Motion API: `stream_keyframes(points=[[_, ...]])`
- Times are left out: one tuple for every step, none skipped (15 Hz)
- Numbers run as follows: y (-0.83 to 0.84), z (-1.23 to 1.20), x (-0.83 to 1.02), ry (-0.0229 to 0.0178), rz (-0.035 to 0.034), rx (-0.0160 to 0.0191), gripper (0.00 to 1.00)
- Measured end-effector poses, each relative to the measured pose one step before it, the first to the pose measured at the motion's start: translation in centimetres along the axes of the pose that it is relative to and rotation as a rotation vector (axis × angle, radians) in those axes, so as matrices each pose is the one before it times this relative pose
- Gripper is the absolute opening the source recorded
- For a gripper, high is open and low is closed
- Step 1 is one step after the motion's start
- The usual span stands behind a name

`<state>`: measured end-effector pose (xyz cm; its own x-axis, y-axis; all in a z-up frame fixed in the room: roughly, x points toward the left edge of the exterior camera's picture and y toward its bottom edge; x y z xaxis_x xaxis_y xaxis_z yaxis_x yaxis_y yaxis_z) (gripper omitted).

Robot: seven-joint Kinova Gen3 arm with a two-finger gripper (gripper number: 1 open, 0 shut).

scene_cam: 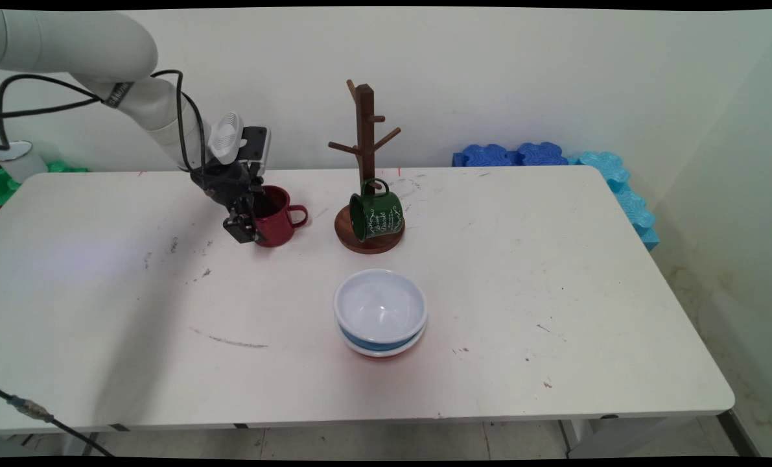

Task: Place the picked object on the table

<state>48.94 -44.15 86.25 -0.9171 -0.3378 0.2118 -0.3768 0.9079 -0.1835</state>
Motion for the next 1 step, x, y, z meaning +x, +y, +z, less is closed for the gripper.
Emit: stream_keyframes(points=[[0.027,0.039,-0.001,0.00136,0.00369,0.00025,1.00]])
